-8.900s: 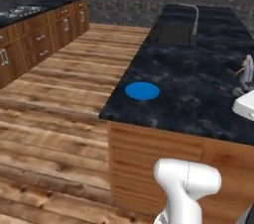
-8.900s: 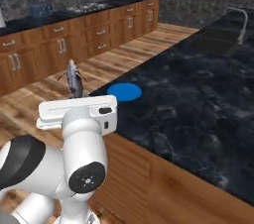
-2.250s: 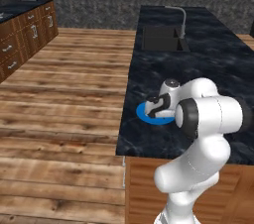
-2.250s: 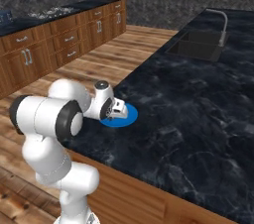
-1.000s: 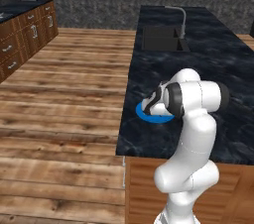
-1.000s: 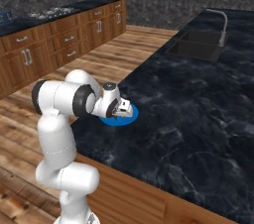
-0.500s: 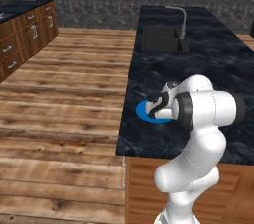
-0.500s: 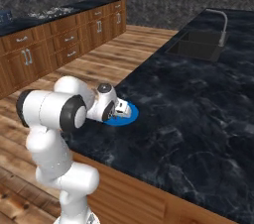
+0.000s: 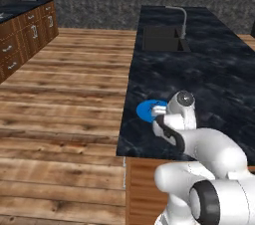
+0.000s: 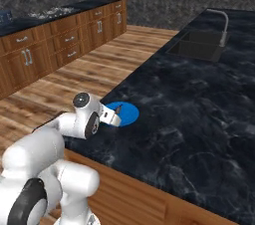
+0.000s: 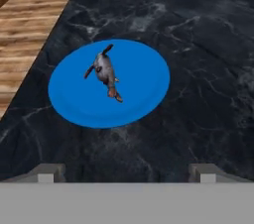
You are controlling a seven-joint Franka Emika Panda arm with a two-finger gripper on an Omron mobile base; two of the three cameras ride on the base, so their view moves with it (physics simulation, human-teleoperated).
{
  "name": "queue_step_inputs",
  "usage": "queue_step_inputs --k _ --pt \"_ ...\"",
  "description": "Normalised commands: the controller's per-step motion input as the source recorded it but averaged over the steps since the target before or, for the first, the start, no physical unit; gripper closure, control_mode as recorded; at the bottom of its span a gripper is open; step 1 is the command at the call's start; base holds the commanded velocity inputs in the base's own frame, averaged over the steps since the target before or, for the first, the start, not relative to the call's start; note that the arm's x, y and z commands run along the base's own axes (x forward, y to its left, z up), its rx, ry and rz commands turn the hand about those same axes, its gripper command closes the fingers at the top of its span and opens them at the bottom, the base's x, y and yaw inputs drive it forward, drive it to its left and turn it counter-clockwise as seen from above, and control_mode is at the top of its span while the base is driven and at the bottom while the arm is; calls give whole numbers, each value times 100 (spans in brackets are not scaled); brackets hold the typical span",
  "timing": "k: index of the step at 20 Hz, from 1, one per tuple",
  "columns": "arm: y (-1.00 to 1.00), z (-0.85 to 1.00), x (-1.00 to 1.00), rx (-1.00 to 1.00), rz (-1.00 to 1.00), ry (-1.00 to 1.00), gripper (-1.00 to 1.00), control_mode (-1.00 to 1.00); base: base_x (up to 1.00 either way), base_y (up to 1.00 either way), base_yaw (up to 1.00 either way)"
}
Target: Take the fish from the oven and place it on the plate on the counter.
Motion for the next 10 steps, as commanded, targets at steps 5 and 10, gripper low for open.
queue_step_inputs --k 5,10 --pt "11 100 -95 4 -12 -13 -100 -100 0 0 0" --pt "-2 100 -95 13 -11 8 -100 -100 0 0 0"
